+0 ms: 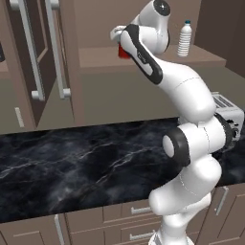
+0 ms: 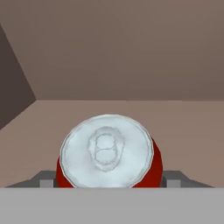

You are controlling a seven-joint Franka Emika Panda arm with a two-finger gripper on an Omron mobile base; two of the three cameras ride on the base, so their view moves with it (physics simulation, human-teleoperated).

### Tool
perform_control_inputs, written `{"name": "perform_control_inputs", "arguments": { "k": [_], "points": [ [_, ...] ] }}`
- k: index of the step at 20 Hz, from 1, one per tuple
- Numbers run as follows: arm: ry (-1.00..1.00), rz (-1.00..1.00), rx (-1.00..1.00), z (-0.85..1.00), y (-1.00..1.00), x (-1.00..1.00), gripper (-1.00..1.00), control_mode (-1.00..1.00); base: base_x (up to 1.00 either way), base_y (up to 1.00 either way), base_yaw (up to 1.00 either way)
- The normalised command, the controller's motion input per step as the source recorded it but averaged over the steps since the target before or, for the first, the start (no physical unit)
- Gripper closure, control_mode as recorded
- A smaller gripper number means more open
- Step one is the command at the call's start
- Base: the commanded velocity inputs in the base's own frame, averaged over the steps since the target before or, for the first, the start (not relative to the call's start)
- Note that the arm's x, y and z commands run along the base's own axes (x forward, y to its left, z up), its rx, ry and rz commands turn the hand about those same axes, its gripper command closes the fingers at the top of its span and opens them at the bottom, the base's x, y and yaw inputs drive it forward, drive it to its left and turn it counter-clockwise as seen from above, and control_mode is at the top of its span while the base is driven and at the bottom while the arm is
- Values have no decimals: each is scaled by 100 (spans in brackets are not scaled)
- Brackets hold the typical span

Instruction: Sort all alcoholic drinks to one cabinet, and non-alcoholic drinks to the other.

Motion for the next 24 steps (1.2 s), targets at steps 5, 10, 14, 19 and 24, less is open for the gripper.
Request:
{"name": "perform_control_inputs", "arguments": {
  "k": [5,10,14,19,24],
  "points": [
    [-6,0,0,-5,0,-20,-100,-100,0,0,0],
    [-9,0,0,0,0,-51,-100,-100,0,0,0],
    [-11,0,0,0,-2,-74,-100,-100,0,0,0],
    [-12,0,0,0,-23,-100,-100,-100,0,0,0],
    [-7,0,0,5,-50,-100,-100,-100,0,0,0]
  ]
}}
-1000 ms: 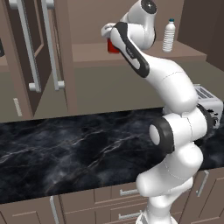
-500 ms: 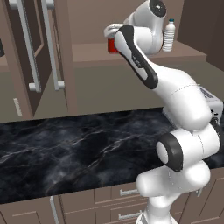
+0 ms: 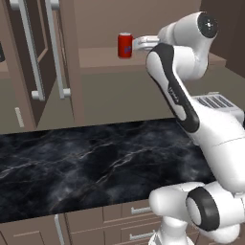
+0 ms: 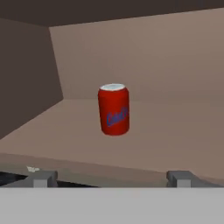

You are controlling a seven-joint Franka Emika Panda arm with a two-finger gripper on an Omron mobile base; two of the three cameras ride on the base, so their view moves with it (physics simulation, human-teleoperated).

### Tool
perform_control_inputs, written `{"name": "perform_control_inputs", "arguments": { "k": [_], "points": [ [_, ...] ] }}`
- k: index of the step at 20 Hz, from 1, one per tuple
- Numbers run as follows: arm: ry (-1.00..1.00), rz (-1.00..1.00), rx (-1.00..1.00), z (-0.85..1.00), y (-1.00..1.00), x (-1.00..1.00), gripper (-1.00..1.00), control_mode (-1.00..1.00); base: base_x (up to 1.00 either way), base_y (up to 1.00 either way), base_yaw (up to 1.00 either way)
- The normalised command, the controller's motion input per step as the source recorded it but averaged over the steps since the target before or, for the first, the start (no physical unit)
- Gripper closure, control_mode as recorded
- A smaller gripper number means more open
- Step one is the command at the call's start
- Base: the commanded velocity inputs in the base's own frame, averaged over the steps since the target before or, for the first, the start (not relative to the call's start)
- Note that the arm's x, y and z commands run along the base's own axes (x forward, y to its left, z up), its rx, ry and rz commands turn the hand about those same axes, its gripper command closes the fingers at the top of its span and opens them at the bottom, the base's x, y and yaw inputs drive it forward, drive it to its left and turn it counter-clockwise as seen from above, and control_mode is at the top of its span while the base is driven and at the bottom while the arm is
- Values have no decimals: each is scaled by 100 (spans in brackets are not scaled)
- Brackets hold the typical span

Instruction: Sort all alcoholic drinks to one cabinet, and non-alcoholic drinks to the other.

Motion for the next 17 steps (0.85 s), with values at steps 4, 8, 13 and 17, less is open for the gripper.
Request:
{"name": "perform_control_inputs", "arguments": {
  "k": [4,8,13,17],
  "points": [
    [0,0,0,0,-51,-100,-100,-100,0,0,0],
    [0,0,0,-7,-34,-100,-100,-100,0,0,0],
    [10,-4,0,-37,-7,-100,-100,-100,0,0,0],
    [28,-11,-1,-47,0,-71,-100,-100,0,0,0]
  ]
}}
